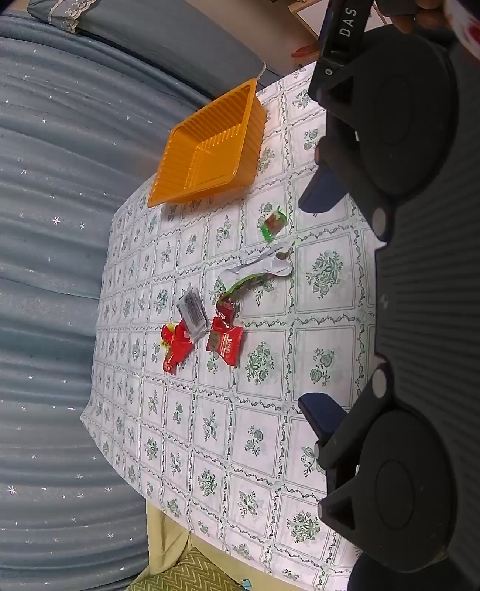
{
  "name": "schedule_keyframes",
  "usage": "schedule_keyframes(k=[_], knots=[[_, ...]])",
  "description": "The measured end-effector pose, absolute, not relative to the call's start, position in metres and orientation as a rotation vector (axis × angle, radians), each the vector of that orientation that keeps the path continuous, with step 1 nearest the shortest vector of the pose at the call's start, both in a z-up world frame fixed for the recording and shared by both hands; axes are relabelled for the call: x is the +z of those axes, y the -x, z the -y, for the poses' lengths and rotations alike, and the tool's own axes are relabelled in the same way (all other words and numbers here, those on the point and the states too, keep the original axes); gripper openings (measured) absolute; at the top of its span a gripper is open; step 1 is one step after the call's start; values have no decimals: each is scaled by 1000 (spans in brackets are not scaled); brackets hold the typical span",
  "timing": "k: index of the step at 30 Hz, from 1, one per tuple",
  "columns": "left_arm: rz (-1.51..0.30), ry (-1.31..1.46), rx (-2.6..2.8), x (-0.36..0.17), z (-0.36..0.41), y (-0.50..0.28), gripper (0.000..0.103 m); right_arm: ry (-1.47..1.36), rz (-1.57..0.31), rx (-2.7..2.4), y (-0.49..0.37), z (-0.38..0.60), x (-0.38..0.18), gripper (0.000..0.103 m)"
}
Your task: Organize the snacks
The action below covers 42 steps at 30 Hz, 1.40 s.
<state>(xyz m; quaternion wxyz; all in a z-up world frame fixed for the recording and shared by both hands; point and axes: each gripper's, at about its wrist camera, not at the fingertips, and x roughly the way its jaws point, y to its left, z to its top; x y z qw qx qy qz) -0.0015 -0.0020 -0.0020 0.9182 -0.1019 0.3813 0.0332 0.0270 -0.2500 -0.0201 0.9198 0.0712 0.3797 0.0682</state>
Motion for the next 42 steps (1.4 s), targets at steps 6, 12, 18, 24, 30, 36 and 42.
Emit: schedule_keyframes(k=[6,12,18,24,30,36,42], knots=[[-784,208,70,-2,2,1,103,-145,-780,140,-27,250,-20,103],[-783,205,70,-2,2,2,103,-145,-781,140,-27,249,-20,103],[-783,196,64,-2,4,2,103,-146,-780,140,-27,249,-19,103],[-784,192,60,-2,6,1,103,-147,-779,140,-28,248,-19,103],[-786,186,57,-2,8,-1,103,-147,-780,141,-28,249,-19,103],[-790,185,53,-5,8,-2,103,-146,-786,143,-30,247,-22,103],[-792,188,49,-9,7,-4,103,-145,-792,147,-30,246,-27,103]])
